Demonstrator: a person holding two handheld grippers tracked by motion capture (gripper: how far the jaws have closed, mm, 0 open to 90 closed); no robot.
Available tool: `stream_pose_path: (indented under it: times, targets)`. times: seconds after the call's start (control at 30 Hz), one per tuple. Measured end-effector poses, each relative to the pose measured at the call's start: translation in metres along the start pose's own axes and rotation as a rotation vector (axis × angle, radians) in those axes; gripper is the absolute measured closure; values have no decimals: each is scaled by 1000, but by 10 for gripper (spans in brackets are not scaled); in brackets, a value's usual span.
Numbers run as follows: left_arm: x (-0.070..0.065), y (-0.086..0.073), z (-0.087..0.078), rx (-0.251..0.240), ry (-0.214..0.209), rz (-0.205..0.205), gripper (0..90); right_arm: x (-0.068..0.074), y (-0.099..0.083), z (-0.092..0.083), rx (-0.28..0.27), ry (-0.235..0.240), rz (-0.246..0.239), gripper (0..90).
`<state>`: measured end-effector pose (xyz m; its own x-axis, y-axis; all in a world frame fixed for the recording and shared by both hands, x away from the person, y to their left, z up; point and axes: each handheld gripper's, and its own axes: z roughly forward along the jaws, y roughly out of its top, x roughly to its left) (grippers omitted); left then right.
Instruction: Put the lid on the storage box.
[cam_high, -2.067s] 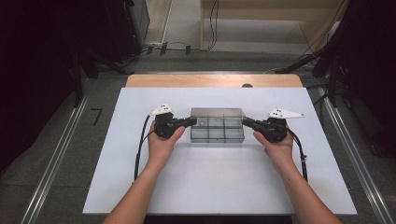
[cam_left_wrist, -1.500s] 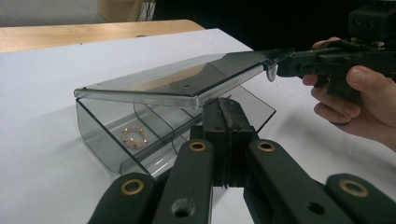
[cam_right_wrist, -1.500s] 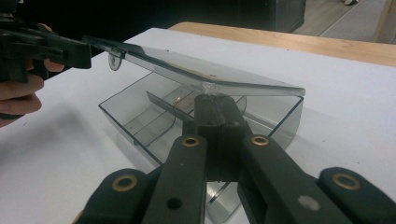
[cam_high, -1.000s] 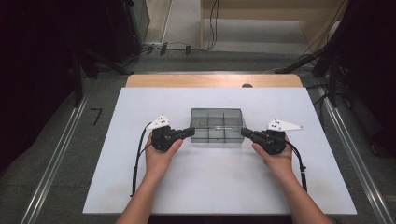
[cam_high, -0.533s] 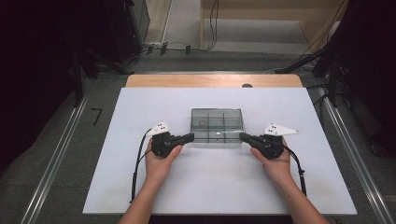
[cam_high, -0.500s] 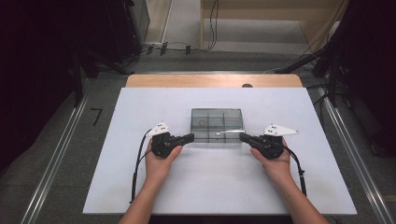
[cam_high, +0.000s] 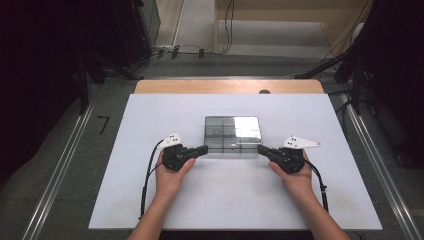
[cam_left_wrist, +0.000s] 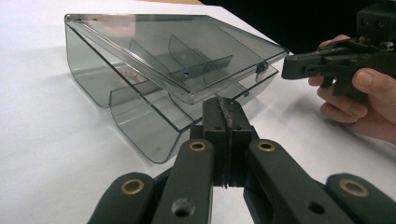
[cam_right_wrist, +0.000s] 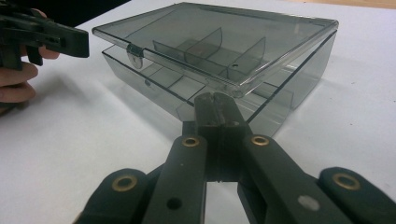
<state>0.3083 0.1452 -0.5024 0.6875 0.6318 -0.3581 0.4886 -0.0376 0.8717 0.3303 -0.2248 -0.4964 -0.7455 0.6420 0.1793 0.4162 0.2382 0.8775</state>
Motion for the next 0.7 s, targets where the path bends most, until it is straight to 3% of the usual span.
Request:
stream_pose_path:
  times: [0.2, 0.33, 0.53, 0.7]
  targets:
    - [-4, -3, -6, -12, -5, 5, 899, 0, -1, -9, -22, 1, 6, 873]
    - [-8, -2, -12, -28, -6, 27, 862, 2, -3, -18, -47, -3, -10, 795]
    - [-18, -4, -26, -58, 27, 84, 609, 0, -5, -32, -95, 8, -4, 501]
    - [-21, -7, -37, -78, 36, 91, 425, 0, -5, -43, -119, 2, -10, 295]
